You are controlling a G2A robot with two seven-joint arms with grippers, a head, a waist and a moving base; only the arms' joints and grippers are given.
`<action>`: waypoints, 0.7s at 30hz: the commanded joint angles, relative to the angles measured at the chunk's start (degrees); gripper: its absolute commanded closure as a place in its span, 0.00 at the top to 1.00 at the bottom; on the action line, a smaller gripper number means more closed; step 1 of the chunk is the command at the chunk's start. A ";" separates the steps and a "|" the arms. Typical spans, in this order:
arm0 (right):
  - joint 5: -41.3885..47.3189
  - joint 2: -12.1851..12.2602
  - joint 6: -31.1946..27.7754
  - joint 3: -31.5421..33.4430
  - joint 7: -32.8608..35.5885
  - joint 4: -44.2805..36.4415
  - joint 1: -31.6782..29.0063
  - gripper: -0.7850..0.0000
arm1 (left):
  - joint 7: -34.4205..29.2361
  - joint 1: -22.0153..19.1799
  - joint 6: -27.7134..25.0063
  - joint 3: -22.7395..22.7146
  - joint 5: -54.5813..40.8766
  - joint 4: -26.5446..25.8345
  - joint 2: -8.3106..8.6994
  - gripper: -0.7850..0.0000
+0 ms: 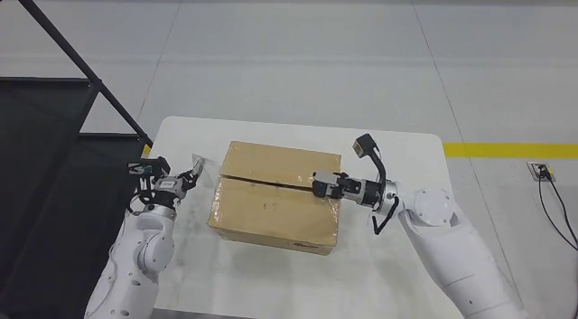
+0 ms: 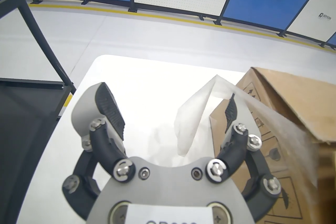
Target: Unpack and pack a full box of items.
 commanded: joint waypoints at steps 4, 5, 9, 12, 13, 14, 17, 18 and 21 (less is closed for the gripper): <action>0.50 -0.15 2.00 -0.46 -0.28 0.32 0.65 1.00 | -0.43 -0.72 -2.18 0.49 4.24 2.94 0.37 1.00; 0.56 -0.18 2.04 -0.55 -0.14 0.46 0.80 1.00 | -0.59 -0.96 -2.50 0.75 5.43 3.66 0.44 1.00; 0.64 -0.26 1.99 -0.93 0.36 0.94 1.28 1.00 | -0.01 -2.36 -4.09 2.08 10.07 7.13 0.65 1.00; 0.50 -0.26 1.86 -1.09 0.71 0.99 1.38 1.00 | 0.53 -4.30 -3.45 3.32 11.65 10.18 0.43 1.00; 0.42 -0.24 1.77 -1.05 0.70 0.96 1.36 1.00 | 0.59 -5.06 -3.64 3.74 11.53 11.20 0.31 1.00; 0.36 -0.22 1.71 -1.03 0.67 0.92 1.30 1.00 | 0.69 -5.83 -3.68 4.12 11.46 12.15 0.19 1.00; 0.23 -0.14 1.65 -0.90 0.82 0.73 1.07 1.00 | 0.64 -7.99 -3.22 5.03 11.12 14.83 -0.17 1.00; 0.14 -0.10 1.67 -0.84 0.81 0.65 0.99 1.00 | 0.56 -8.68 -2.64 5.29 10.77 15.72 -0.33 1.00; 0.08 -0.02 1.73 -0.71 0.81 0.37 0.76 1.00 | 0.57 -10.66 -0.05 5.89 9.20 18.38 -0.91 1.00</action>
